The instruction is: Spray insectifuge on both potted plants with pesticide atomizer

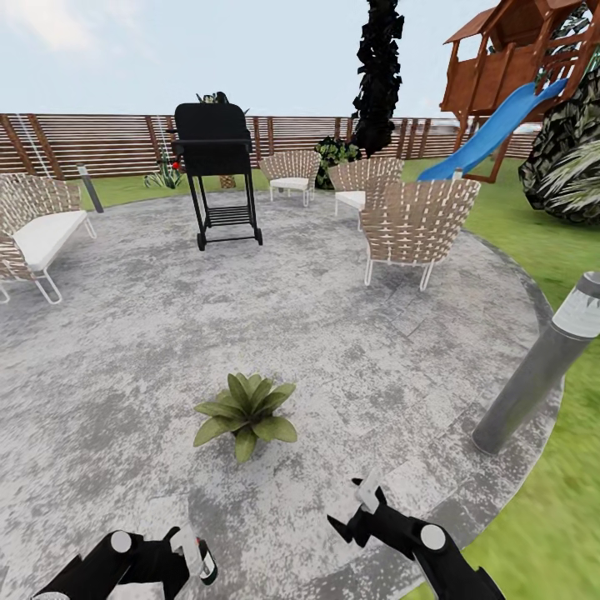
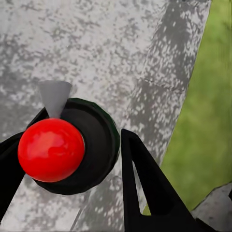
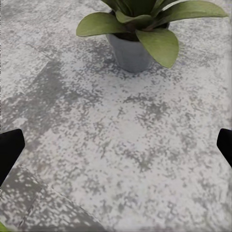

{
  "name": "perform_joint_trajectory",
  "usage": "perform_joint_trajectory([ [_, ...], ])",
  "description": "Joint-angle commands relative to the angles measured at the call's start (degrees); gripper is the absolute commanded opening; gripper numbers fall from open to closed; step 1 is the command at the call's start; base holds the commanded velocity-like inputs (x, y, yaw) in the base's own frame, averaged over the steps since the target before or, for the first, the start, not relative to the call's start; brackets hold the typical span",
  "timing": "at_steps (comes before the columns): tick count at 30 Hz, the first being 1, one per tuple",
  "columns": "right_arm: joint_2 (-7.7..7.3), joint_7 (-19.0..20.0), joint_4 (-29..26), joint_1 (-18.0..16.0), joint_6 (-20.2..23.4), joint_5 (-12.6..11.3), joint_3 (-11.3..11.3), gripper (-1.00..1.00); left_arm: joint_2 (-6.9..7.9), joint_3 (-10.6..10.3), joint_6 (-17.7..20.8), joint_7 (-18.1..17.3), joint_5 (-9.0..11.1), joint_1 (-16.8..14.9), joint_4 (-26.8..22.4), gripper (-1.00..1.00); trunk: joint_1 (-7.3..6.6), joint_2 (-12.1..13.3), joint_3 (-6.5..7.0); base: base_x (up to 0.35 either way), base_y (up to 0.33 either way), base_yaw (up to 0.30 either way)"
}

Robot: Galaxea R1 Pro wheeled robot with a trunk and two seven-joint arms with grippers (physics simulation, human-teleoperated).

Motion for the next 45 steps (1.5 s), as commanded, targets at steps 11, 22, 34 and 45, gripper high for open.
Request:
perform_joint_trajectory([
  [11,0.68,0.3,-0.3,-0.2,-0.3,3.2,0.6,1.0,-3.43,-2.4,1.7,-3.2,-3.2,-3.5,-0.2,-1.0,-0.01,0.0,-0.05,0.0,0.0,0.0],
  [22,1.48,13.5,-0.3,-5.9,2.7,10.5,1.7,1.0,-9.07,-2.5,3.2,-10.7,-26.7,-10.4,-0.6,-1.0,-0.01,0.0,-0.05,0.0,0.0,0.0],
  [34,1.88,19.5,-0.3,-7.8,3.4,10.6,1.9,-1.0,-14.5,-3.6,3.4,-15.0,-34.9,-12.0,-1.0,-1.0,-0.01,0.0,-0.05,0.0,0.0,0.0],
  [45,1.94,22.1,-0.3,-8.5,3.4,10.6,4.9,-1.0,-16.74,-4.1,3.2,-15.1,-34.8,-12.0,-2.9,-1.0,-0.01,0.0,-0.05,0.0,0.0,0.0],
])
